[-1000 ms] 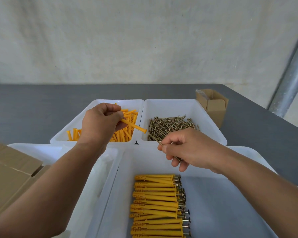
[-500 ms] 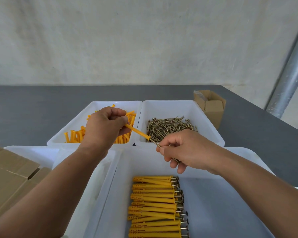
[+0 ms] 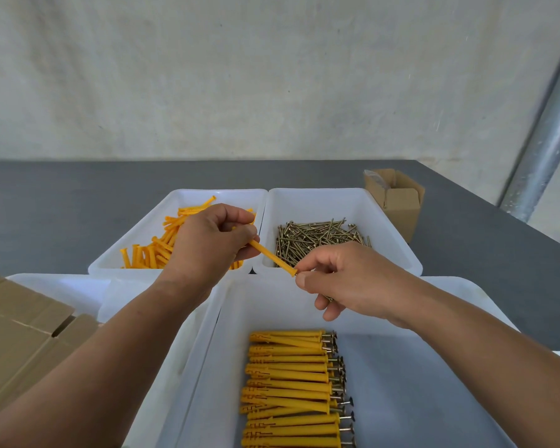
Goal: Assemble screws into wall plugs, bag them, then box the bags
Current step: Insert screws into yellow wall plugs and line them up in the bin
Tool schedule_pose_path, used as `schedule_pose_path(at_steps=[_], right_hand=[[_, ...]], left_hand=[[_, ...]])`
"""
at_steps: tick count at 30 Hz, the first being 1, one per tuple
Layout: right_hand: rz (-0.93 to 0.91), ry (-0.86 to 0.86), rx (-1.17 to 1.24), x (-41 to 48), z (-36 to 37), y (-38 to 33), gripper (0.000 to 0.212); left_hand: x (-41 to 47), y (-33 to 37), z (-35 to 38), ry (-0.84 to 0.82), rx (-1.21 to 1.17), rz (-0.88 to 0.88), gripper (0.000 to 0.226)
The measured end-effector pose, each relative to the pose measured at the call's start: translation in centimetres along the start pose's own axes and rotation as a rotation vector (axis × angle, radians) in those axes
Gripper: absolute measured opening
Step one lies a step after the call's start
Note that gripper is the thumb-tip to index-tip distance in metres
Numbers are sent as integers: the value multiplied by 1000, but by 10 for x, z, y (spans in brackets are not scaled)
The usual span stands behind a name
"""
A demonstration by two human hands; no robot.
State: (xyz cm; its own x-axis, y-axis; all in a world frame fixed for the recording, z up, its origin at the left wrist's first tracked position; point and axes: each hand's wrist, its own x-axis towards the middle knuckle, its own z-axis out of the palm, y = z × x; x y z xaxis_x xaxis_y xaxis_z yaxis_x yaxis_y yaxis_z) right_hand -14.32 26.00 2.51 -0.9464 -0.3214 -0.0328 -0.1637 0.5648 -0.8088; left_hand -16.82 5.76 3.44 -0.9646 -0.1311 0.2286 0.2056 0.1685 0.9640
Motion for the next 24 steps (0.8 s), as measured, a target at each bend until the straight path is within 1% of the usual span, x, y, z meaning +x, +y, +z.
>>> schedule_pose_path(at_steps=[11,18,24], right_hand=[[13,27,72,1,1,0,11],[-13,34,73,0,3,-2,11],[-35,23,26,-1,2,-4,11]], left_hand=[[-2,-3,4,-126,-115,-43,11],[-7,-1,6,-252,-78,-17,12],[-9,0,6,-281,-44,-14,13]])
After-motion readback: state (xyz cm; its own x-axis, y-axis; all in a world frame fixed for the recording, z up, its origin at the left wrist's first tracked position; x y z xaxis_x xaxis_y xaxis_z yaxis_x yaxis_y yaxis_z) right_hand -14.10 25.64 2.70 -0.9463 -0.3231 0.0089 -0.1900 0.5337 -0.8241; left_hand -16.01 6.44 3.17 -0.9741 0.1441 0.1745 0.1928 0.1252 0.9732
